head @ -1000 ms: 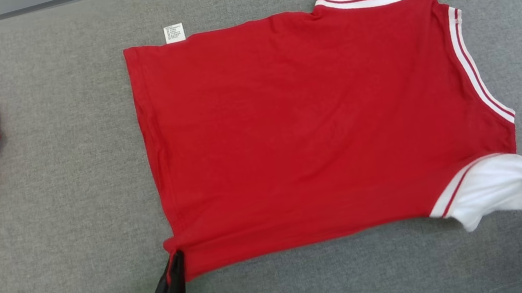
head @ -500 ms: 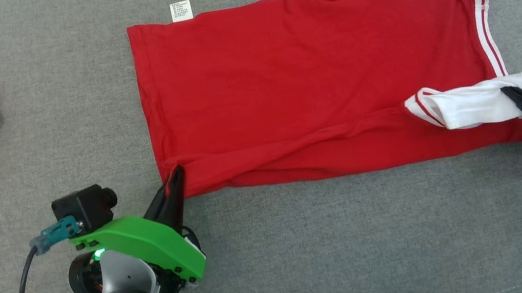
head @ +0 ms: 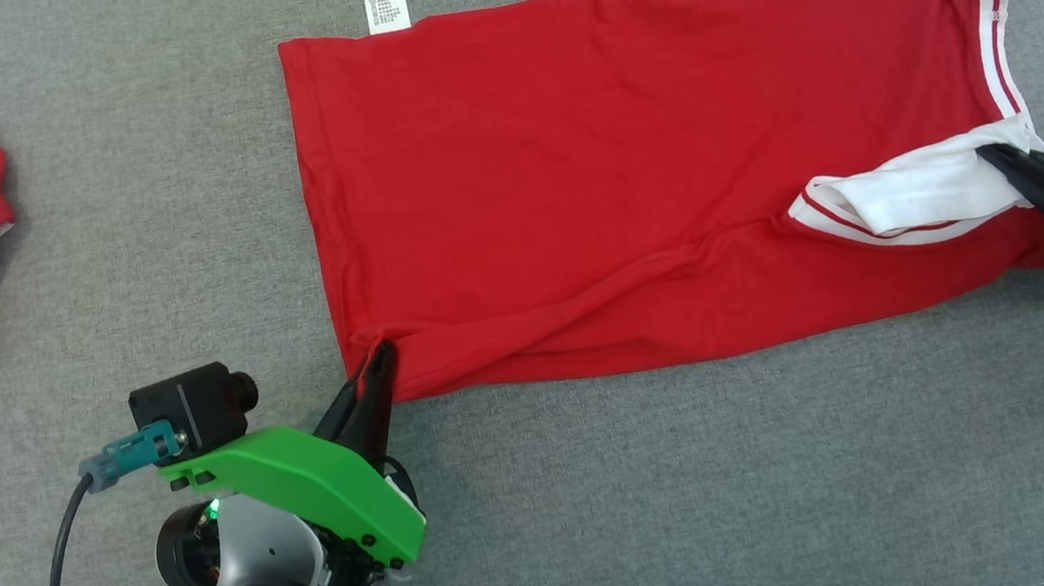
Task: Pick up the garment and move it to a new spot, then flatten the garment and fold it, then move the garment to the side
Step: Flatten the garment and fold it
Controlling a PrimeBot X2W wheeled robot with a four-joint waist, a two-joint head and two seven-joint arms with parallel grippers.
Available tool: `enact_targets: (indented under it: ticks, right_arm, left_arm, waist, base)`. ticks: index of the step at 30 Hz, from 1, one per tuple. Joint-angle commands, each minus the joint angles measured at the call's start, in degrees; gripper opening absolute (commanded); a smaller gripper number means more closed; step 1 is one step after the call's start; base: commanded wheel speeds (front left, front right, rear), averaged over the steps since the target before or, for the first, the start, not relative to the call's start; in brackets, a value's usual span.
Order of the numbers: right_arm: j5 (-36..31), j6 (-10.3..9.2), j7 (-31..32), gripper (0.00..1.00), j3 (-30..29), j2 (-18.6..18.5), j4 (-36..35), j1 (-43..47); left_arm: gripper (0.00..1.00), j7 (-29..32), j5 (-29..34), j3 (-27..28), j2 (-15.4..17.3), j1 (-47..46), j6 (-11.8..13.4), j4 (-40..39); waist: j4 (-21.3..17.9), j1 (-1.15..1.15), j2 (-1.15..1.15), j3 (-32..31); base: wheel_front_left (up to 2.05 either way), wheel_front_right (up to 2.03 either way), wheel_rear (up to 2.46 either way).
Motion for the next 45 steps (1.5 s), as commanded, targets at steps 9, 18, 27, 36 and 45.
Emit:
enact_targets:
  ticks: [9, 18, 27, 36, 45]
  right_arm:
    - [-5.86, 0.01, -1.02, 1.00, -2.43, 1.58, -2.02, -3.01]
    - [-11.82, 0.02, -4.11, 1.00, -4.55, -2.39, -10.32, 7.85]
    - [-17.59, 0.01, -5.76, 1.00, -2.99, -1.98, -7.63, 12.39]
    - [-17.27, 0.01, -5.95, 1.00, -1.83, -2.06, -6.58, 10.94]
    - [-16.88, 0.01, -6.20, 1.00, -1.29, -2.73, -5.76, 9.95]
  left_arm:
    - [1.00, -1.82, 0.00, 2.53, -1.51, -3.35, 2.56, 2.71]
    - [1.00, -7.54, 0.94, 6.49, 0.02, 3.95, 3.89, -0.19]
    - [1.00, -7.65, 3.54, 4.67, 4.79, 14.68, 3.98, -7.88]
    - [1.00, -4.03, 4.67, 3.75, 9.02, 16.21, 3.53, -9.17]
    - [1.00, -3.83, 6.06, 2.26, 8.04, 10.63, 2.69, -5.12]
  waist:
    - [-0.60, 0.00, 0.00, 1.30]
    - [-3.42, 0.00, 0.00, 2.08]
    - [-5.22, 0.00, 0.00, 3.29]
    - [-4.74, 0.00, 0.00, 3.07]
    - [-5.00, 0.00, 0.00, 3.56]
  base:
    - [0.00, 0.00, 0.00]
    - [0.00, 0.00, 0.00]
    - [0.00, 0.00, 0.00]
    - [0.00, 0.00, 0.00]
    - [0.00, 0.00, 0.00]
